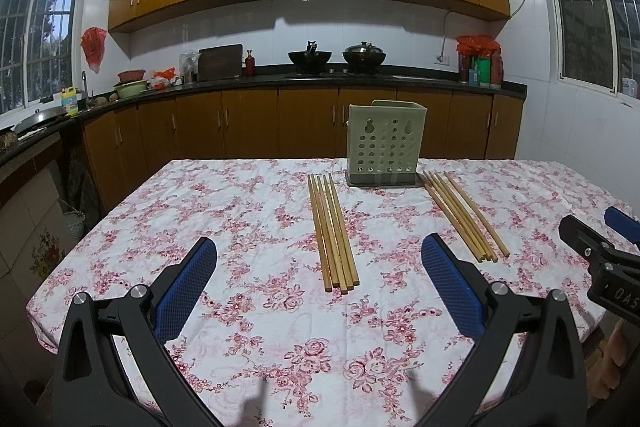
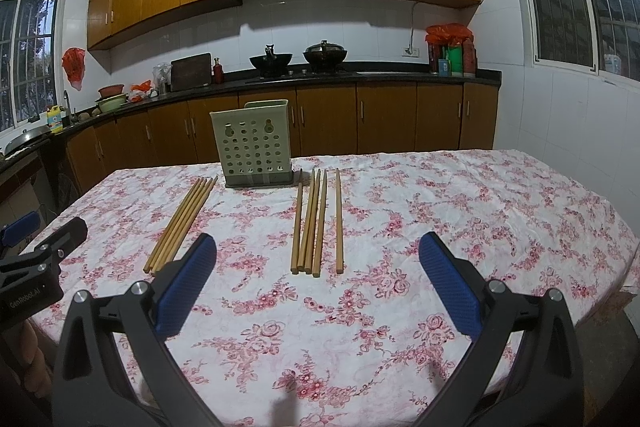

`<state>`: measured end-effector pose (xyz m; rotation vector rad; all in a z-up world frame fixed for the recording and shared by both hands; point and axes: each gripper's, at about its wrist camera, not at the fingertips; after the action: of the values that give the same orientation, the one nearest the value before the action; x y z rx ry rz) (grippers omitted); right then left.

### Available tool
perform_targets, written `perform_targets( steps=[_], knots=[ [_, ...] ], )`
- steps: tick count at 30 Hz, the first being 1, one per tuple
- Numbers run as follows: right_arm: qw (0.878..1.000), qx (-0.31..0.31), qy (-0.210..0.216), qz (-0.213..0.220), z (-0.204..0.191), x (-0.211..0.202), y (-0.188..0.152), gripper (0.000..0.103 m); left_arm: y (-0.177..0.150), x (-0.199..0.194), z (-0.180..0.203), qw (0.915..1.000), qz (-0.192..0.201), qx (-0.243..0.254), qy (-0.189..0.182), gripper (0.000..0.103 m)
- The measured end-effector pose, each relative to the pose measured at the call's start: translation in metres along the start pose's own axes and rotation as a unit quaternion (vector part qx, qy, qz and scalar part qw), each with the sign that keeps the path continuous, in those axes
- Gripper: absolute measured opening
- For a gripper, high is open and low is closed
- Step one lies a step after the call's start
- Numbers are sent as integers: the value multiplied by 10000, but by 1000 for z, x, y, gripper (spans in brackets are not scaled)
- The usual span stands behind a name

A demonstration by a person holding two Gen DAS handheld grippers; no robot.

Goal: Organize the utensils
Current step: 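Close the left tool on one bamboo chopstick while the right tool grasps another chopstick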

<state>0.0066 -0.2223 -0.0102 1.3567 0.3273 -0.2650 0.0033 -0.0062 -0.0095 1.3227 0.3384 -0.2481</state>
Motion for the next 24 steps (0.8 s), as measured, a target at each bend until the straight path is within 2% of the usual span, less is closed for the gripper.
perform_targets(
  steps=[6,14,15,17,24],
  knots=[
    [9997,65,-37,-213,8,17,2,99,6,17,-4,9997,-235,19,93,101],
    [9911,528,-9,-1224,41,83,5,99,25,65,-16,9957,-723,86,571,101],
    [9893,591,9,-1335,45,90,5,99,27,72,-17,9950,-782,98,621,98],
    [9855,677,43,-1558,50,108,5,90,31,85,-18,9935,-904,119,677,90],
    [9745,567,331,-2146,48,162,6,42,32,128,-23,9863,-1519,-13,644,61]
  ],
)
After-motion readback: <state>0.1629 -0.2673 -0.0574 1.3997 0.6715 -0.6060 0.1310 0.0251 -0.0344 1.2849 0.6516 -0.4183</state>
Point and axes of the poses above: each gripper's, at about its wrist camera, not at the fingertips, and x roughly the way its jaws point, z to its right, y to its top, and after that the axes turned 14 degrees about -x, right-handed
